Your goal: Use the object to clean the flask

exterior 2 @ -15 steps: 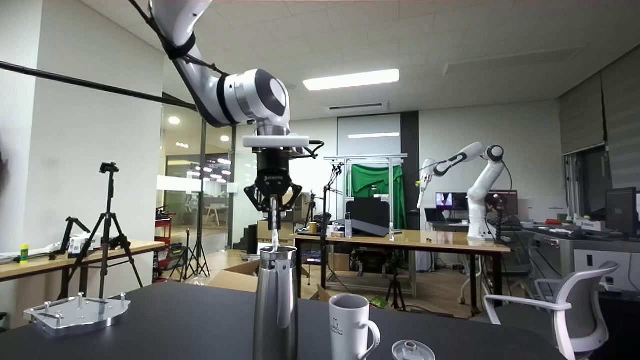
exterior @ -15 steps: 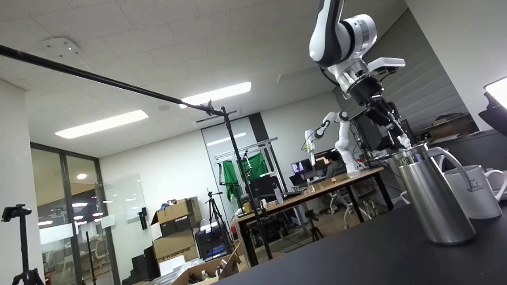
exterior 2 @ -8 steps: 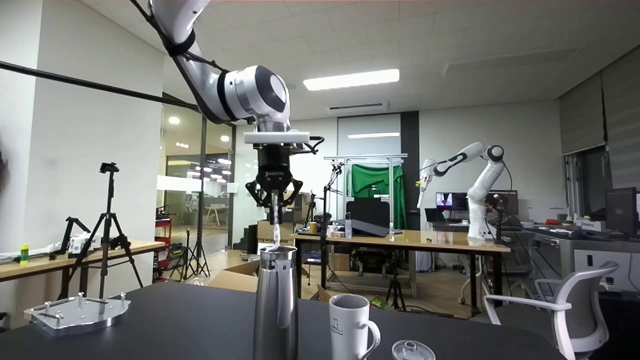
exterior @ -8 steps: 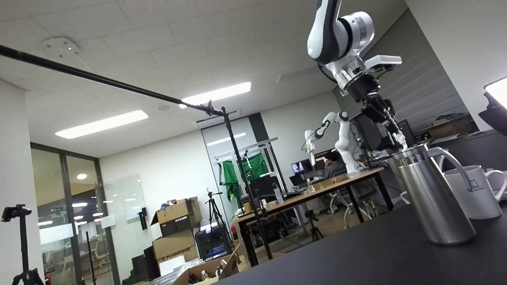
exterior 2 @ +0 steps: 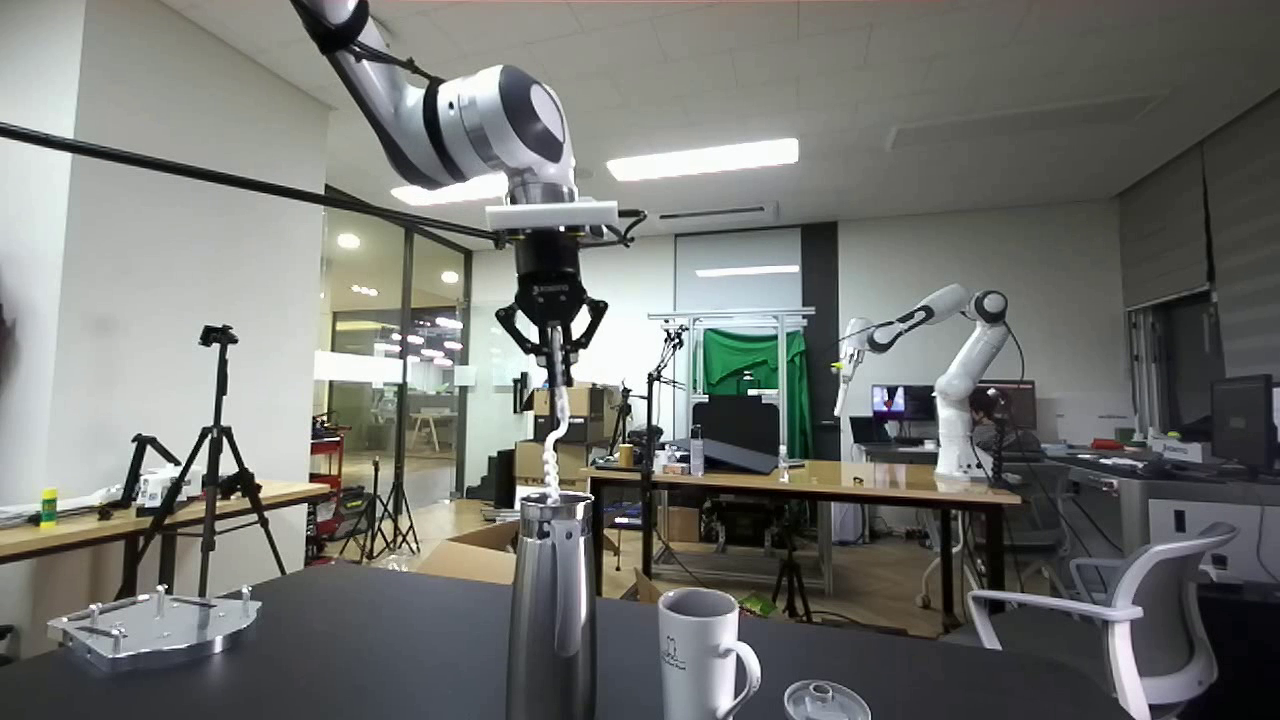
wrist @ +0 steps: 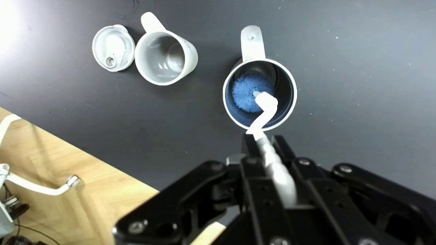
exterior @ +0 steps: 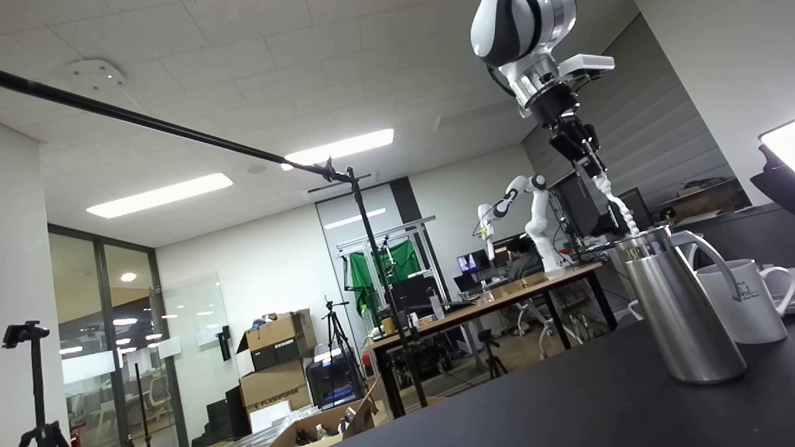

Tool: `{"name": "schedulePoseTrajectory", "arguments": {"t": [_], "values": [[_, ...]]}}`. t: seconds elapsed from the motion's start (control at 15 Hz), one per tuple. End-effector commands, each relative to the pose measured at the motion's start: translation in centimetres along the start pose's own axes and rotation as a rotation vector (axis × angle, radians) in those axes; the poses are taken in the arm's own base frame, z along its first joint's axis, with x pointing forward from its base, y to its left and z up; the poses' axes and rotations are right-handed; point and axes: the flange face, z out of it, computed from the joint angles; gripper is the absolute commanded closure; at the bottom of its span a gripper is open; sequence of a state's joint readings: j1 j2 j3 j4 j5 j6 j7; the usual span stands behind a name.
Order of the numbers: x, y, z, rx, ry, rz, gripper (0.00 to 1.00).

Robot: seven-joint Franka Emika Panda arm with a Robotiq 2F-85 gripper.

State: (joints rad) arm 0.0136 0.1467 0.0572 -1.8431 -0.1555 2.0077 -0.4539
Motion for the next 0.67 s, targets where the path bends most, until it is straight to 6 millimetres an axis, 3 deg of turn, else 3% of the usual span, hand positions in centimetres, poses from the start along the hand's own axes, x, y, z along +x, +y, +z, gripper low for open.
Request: {"name": "schedulePoseTrajectory", "arguments": {"t": [0.0,0.4,0.6], "values": [[-0.1,0.4,0.0,-0.001,0.000,0.006,0.96],[0.3,-0.2,7.7,0.054,-0.101,0.006,0.96],[0.7,-0.5,9.3,0.066,-0.119,-0.008,0.96]]}}
